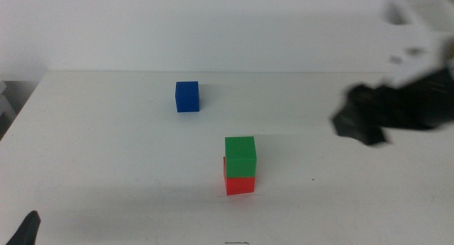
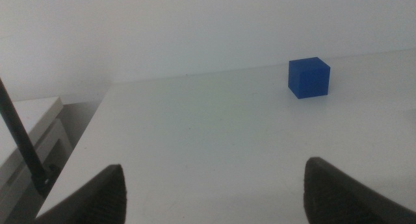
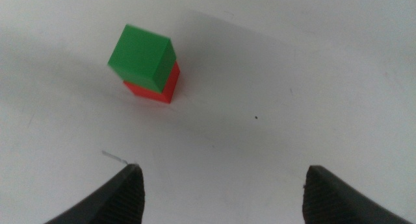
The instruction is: Stack red cubes first, then green, then blue cubes in a specific spot.
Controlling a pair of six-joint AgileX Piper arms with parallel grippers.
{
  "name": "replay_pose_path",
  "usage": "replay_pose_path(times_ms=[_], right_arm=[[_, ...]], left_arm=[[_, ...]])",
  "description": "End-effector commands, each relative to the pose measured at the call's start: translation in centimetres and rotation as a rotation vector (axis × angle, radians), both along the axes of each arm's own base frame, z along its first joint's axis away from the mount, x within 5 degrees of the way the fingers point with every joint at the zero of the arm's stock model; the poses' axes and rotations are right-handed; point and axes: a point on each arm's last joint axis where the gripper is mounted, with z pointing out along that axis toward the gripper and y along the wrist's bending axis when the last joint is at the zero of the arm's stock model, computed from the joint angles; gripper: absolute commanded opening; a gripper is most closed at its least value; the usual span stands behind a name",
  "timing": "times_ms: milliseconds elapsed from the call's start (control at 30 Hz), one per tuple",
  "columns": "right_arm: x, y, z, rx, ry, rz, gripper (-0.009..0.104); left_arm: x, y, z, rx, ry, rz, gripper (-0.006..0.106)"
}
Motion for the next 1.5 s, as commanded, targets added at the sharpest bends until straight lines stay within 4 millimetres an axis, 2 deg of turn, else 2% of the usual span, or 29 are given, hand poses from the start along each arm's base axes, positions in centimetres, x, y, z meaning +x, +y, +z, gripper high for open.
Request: replay_pose_path(times_ms=[0, 133, 333, 667, 900, 1467], right_arm=[[-1.8, -2.0, 1.6, 0.039, -0.127, 0.083, 0.062], [-4.5, -4.7, 1.3, 0.047, -0.194, 0.123, 0.062], [-8.9, -7.1, 1.6, 0.162, -0.339, 0.201, 0.062], [-13.6, -10.3, 1.8, 0.246, -0.498, 0.22, 0.062], [-14.8, -10.8, 1.9, 0.291, -0.52, 0.254, 0.062], [-14.8, -10.8, 1.8, 0.264, -0.519, 0.287, 0.062]], left_arm=[[-0.1, -0.1, 1.0, -0.026, -0.105, -0.006, 0.094], [-0.1, -0.1, 1.0, -0.026, -0.105, -0.006, 0.094], [-0.1, -0.1, 1.0, -0.026, -0.105, -0.006, 0.094], [-0.1, -0.1, 1.0, -0.026, -0.105, -0.006, 0.094], [-0.1, -0.1, 1.0, -0.026, -0.105, -0.006, 0.094], [-0.1, -0.1, 1.0, -0.026, -0.105, -0.006, 0.094]])
